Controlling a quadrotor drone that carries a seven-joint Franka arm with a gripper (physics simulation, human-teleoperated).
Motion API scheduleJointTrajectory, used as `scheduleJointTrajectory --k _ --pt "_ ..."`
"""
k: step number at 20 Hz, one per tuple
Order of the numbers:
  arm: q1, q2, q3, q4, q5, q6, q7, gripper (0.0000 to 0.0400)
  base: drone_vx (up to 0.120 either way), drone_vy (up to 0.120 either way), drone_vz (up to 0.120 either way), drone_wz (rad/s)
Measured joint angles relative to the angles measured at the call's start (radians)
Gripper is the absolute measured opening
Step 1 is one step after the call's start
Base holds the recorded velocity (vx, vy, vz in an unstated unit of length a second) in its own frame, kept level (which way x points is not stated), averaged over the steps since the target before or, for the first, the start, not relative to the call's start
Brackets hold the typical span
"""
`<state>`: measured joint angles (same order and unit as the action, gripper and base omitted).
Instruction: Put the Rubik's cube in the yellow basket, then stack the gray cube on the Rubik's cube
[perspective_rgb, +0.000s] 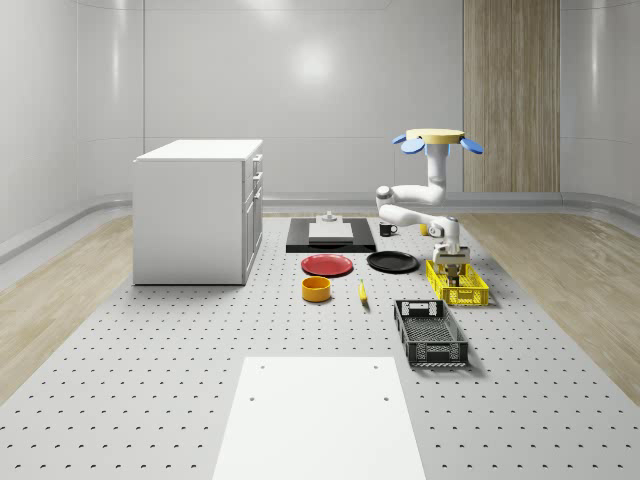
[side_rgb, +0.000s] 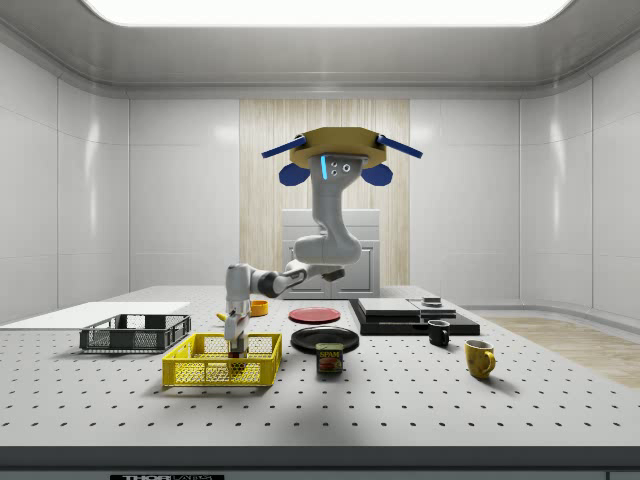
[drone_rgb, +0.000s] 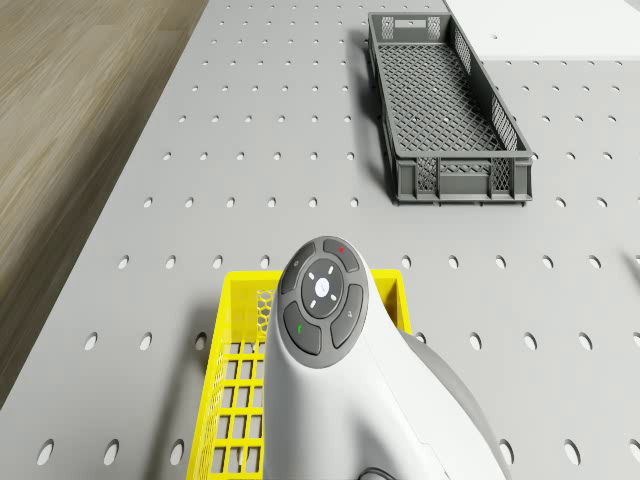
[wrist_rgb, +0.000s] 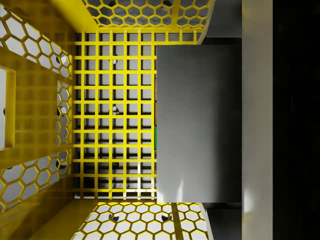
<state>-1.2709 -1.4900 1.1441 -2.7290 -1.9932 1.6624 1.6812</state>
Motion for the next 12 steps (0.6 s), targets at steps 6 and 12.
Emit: scheduleJointTrajectory --k 6,12 --pt "0.008 0.000 0.043 -0.017 0.039 -0.022 0.001 0.0381 0.000 0.000 0.000 0.000" --pt "0.014 -0.003 0.084 -0.031 0.078 -0.039 0.003 0.0396 0.000 0.000 0.000 0.000"
